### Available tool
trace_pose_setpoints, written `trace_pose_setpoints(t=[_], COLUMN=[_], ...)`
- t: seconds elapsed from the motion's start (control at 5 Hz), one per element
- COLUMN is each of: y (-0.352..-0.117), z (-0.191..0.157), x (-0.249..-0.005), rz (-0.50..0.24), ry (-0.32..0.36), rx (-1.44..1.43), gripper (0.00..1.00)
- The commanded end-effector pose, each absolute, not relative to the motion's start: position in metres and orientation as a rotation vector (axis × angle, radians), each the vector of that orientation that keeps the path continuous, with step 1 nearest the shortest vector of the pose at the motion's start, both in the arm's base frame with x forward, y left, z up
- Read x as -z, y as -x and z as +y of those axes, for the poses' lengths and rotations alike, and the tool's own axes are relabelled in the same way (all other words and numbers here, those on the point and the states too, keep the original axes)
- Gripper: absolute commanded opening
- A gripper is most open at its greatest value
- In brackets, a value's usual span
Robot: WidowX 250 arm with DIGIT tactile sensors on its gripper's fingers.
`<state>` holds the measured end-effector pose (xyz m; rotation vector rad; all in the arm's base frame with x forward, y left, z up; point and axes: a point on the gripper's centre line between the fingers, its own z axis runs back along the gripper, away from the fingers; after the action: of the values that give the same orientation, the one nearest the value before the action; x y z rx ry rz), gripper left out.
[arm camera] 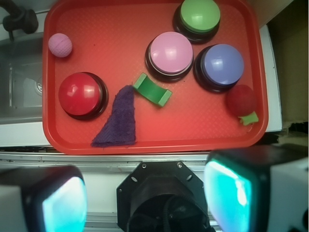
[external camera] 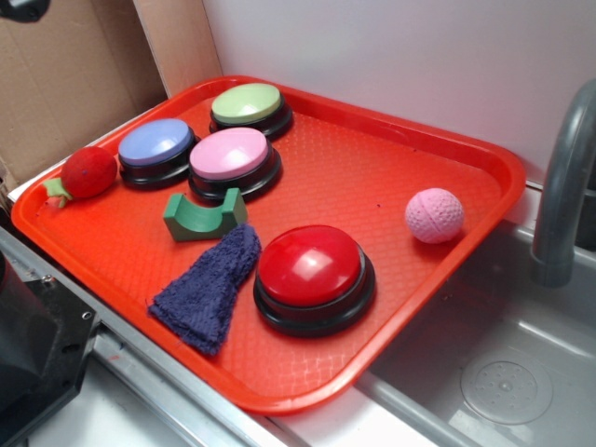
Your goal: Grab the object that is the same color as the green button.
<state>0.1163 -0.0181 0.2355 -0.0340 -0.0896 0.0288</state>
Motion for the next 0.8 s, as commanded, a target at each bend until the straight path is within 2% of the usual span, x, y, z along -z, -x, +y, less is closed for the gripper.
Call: trace_pose_setpoints(t=[0.0, 0.2, 0.4, 0.6], y=[-0.116, -0.121, -0.126, -0.134], z=[-0.018, -0.014, -0.006, 0.0], x=[-0.235, -0.222, -0.201, -0.176], rz=[-0.09, -0.095, -0.077, -0.098], ry=[0.034, 0.035, 0.018, 0.006], rx=[-0.029, -0.213, -0.368, -0.516], gripper=[1.0, 1.0, 1.0, 1.0])
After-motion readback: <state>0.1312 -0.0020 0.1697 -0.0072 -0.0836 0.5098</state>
